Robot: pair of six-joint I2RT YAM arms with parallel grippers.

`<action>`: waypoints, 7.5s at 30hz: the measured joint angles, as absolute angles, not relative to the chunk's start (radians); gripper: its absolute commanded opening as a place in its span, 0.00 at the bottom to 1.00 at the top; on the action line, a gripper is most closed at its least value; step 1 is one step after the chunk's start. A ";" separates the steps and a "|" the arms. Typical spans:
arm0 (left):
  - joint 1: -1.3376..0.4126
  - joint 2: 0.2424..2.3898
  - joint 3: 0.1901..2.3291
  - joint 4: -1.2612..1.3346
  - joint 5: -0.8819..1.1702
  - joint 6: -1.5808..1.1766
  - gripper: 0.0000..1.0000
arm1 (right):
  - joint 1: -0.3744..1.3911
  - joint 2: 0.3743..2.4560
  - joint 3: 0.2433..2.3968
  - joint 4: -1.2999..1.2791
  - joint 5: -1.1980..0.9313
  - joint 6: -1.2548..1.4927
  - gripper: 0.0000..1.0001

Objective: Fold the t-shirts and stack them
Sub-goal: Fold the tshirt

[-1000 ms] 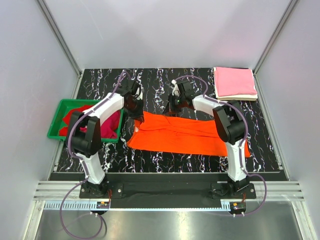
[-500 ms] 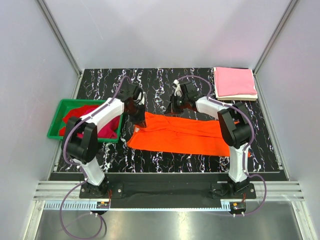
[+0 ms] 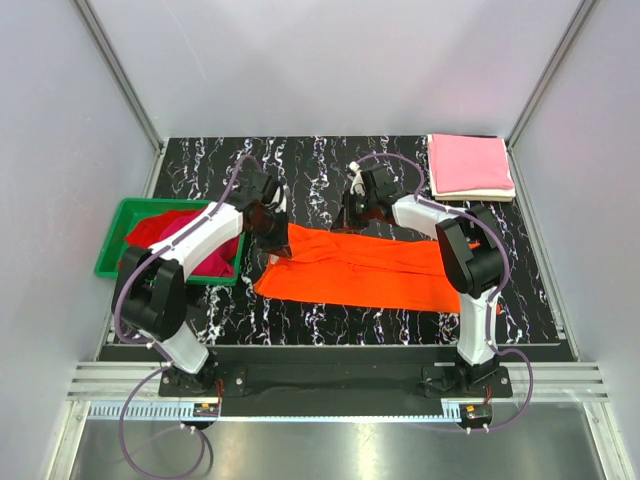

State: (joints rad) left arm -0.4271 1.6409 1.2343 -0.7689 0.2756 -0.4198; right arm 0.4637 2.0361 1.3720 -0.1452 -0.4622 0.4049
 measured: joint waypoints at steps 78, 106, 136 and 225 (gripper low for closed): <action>-0.447 1.668 1.031 -0.670 0.247 -0.485 0.48 | 0.480 1.960 1.268 -0.282 -0.623 0.148 0.43; -0.447 1.656 1.020 -0.629 0.266 -0.498 0.00 | 0.498 1.965 1.267 -0.282 -0.561 0.130 0.47; -0.447 1.656 1.021 -0.653 0.220 -0.496 0.00 | 0.505 1.904 1.193 -0.286 -0.537 0.140 0.00; -0.467 1.919 1.578 -0.809 0.119 -0.405 0.27 | -0.190 1.423 0.934 -0.484 -0.181 0.575 0.26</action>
State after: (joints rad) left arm -0.4675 1.9190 1.5780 -0.8093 0.1192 -0.4046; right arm -0.1898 1.4231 0.9340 -0.4843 -0.1806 0.5755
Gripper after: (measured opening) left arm 0.283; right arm 0.263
